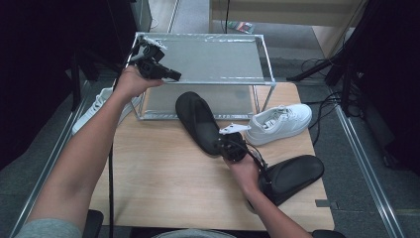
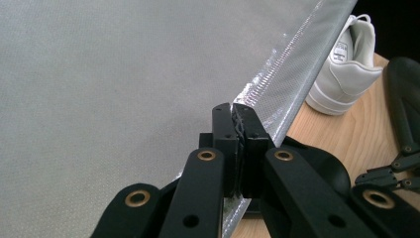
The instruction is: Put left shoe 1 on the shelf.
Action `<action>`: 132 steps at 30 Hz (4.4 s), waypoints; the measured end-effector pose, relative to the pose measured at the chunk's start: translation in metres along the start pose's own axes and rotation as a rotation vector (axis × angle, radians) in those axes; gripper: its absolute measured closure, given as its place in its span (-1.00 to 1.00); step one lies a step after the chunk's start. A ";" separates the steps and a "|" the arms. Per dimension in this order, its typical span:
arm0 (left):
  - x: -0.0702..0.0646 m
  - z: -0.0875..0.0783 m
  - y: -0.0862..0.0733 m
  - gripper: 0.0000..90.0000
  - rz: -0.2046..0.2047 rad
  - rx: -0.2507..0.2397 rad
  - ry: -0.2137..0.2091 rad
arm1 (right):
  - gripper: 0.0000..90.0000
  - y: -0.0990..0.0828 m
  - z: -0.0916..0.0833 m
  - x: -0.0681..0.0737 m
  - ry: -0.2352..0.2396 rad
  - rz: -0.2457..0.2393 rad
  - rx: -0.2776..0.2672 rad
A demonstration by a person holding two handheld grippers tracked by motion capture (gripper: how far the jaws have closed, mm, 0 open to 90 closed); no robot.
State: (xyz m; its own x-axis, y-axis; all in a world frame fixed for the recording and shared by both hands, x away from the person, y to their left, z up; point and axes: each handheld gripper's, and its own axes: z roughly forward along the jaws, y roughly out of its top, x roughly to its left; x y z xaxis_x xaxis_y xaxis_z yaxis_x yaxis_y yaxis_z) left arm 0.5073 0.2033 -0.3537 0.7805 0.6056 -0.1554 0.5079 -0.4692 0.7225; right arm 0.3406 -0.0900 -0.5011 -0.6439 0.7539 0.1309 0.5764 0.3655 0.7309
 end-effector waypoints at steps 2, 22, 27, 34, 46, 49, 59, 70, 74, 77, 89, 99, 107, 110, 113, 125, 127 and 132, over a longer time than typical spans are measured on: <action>0.001 0.000 -0.001 1.00 -0.001 -0.004 -0.004 | 1.00 -0.007 -0.001 -0.001 -0.003 -0.003 0.014; -0.003 0.000 0.004 1.00 0.015 0.031 0.021 | 1.00 -0.018 0.011 -0.006 -0.001 0.026 0.039; -0.003 0.000 0.004 1.00 0.007 0.030 0.018 | 1.00 -0.015 0.016 -0.005 0.010 0.048 0.030; -0.003 0.000 0.004 1.00 0.006 0.027 0.016 | 1.00 -0.008 0.027 0.000 0.021 0.048 0.016; 0.000 0.000 0.001 1.00 -0.006 0.011 0.003 | 1.00 0.009 0.051 0.009 0.020 0.045 -0.004; 0.001 0.000 0.001 1.00 -0.010 0.006 -0.006 | 1.00 0.012 0.057 0.009 0.028 0.068 -0.016; 0.000 0.000 0.001 1.00 -0.007 0.006 0.001 | 1.00 0.030 0.076 0.010 0.034 0.077 -0.038; -0.001 0.000 0.001 1.00 -0.014 0.005 0.002 | 1.00 0.058 0.087 0.009 0.030 0.046 -0.060; 0.001 0.000 0.000 1.00 -0.017 0.003 -0.006 | 1.00 0.069 0.096 0.003 0.019 0.061 -0.048; 0.001 0.000 0.000 1.00 -0.012 0.004 -0.004 | 1.00 0.073 0.100 0.000 0.018 0.069 -0.049; 0.001 -0.001 -0.002 0.97 -0.017 -0.013 -0.003 | 1.00 0.082 0.114 -0.003 0.030 0.075 -0.055; -0.006 -0.012 0.003 0.65 -0.039 -0.015 -0.031 | 0.92 0.077 0.082 0.014 0.117 -0.039 -0.051; -0.031 -0.025 0.000 0.48 -0.014 -0.029 -0.033 | 0.75 0.069 0.050 0.012 0.206 -0.063 -0.081; -0.038 -0.026 -0.004 0.32 -0.027 -0.016 -0.045 | 0.65 0.064 0.037 0.010 0.219 -0.083 -0.081; -0.047 -0.027 -0.011 0.27 -0.021 -0.006 -0.050 | 0.56 0.058 0.026 0.005 0.270 -0.076 -0.085; -0.080 -0.024 -0.036 -0.06 0.003 -0.014 -0.087 | 0.32 0.037 -0.015 -0.011 0.278 -0.083 -0.093; -0.085 -0.024 -0.040 -0.10 0.004 -0.020 -0.092 | 0.31 0.034 -0.021 -0.012 0.280 -0.080 -0.096; -0.099 -0.030 -0.053 -0.13 0.012 -0.019 -0.090 | 0.31 0.021 -0.042 -0.019 0.282 -0.098 -0.110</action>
State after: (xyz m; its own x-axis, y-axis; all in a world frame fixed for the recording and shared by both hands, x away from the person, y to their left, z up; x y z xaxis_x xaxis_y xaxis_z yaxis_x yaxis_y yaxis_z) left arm 0.3924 0.1874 -0.3569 0.8164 0.5395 -0.2059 0.4920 -0.4632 0.7371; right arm 0.3441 -0.1191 -0.4601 -0.8169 0.5308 0.2256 0.4564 0.3560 0.8154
